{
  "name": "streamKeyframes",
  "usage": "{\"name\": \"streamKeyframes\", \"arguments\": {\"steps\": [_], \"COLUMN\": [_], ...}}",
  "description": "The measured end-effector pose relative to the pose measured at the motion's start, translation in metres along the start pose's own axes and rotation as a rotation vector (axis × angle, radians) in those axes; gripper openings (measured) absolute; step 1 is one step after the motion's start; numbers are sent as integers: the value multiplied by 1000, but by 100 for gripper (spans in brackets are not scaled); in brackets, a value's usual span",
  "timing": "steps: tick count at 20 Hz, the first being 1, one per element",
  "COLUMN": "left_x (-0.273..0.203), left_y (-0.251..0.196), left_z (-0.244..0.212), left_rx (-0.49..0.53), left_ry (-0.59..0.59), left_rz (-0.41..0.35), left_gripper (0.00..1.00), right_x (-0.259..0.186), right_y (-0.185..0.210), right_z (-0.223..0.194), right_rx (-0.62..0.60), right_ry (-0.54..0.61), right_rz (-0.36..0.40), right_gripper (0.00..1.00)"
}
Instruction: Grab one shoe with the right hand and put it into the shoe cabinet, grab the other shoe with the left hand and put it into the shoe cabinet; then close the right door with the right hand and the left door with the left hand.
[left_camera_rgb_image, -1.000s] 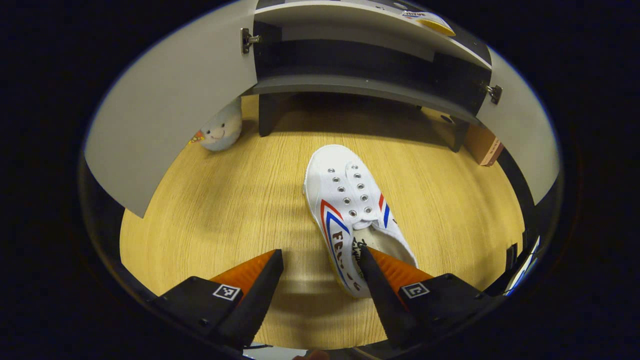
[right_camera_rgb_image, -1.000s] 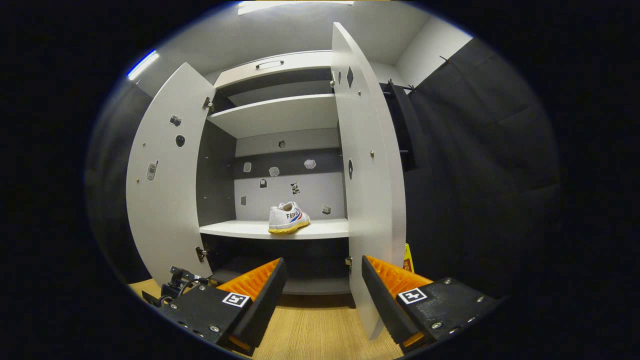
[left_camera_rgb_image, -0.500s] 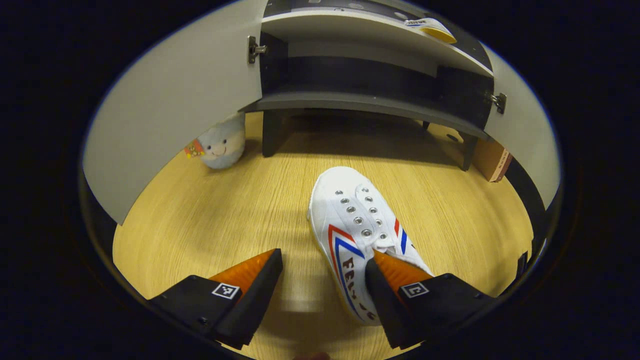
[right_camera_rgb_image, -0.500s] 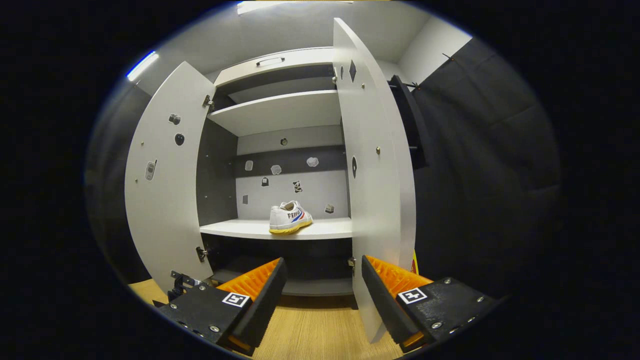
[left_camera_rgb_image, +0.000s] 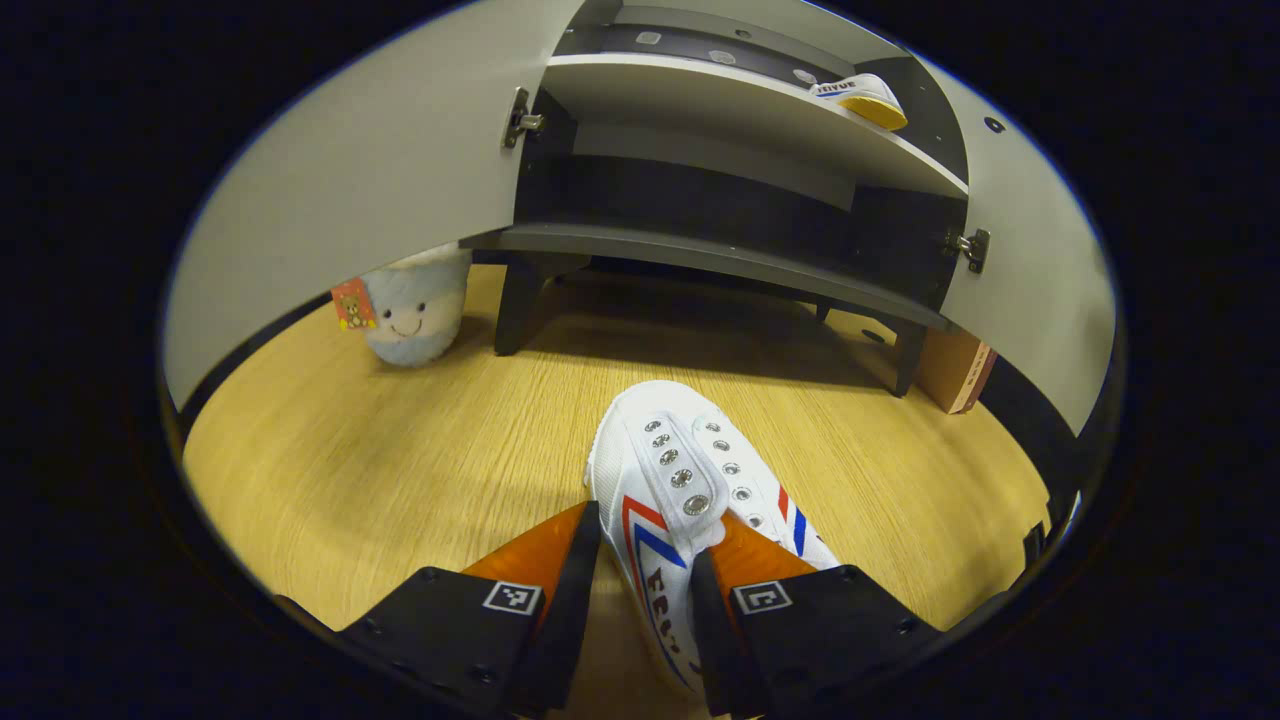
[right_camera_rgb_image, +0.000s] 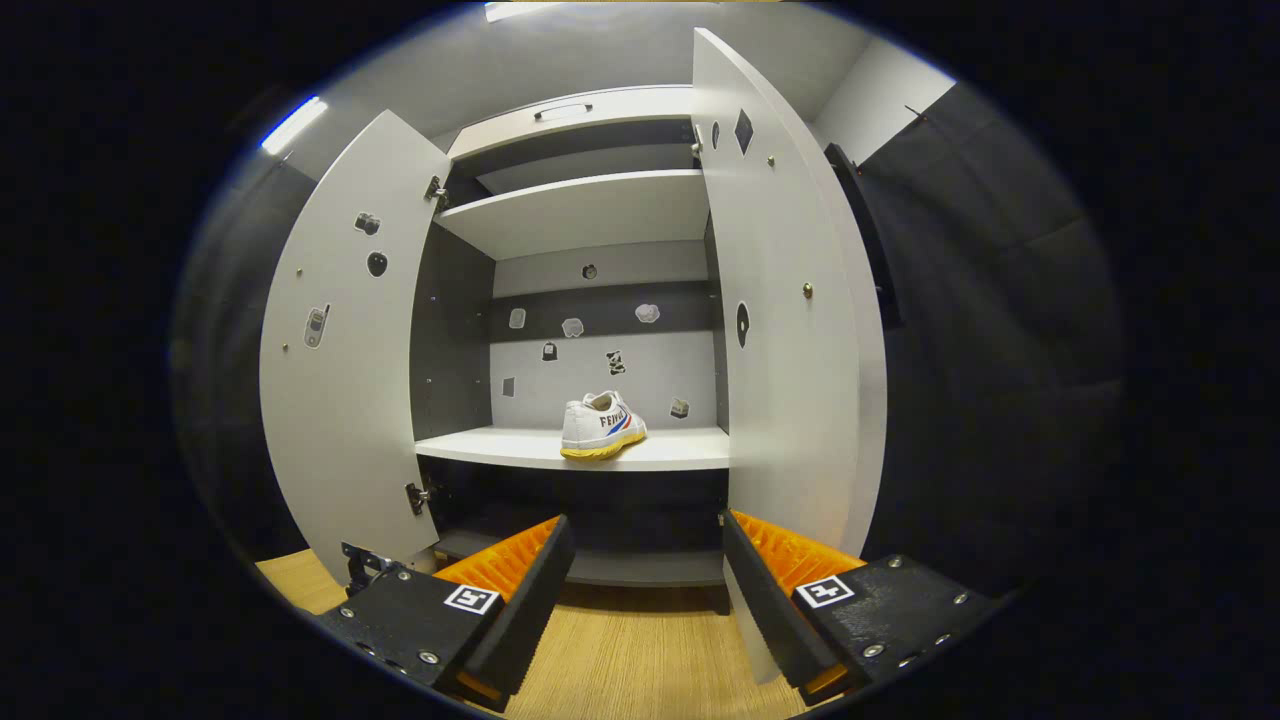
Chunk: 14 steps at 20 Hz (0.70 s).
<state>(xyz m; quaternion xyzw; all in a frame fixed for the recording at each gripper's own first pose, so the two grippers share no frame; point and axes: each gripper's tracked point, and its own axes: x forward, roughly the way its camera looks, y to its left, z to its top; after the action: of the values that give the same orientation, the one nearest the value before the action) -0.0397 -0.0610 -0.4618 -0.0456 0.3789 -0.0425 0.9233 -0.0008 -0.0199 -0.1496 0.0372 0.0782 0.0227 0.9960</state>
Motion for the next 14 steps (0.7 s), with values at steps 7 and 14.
{"name": "streamKeyframes", "arguments": {"steps": [7,14], "left_x": [-2,-112], "left_y": [15,6], "left_z": [9,94], "left_rx": [-9,-94], "left_ry": [-11,-180], "left_rz": [79,75], "left_gripper": [11,9], "right_x": [-7,-6], "right_y": [-1,-2], "right_z": [6,4], "right_rx": [-15,2], "right_ry": [-14,-11], "right_rz": [-2,-13], "right_gripper": [92,92]}}
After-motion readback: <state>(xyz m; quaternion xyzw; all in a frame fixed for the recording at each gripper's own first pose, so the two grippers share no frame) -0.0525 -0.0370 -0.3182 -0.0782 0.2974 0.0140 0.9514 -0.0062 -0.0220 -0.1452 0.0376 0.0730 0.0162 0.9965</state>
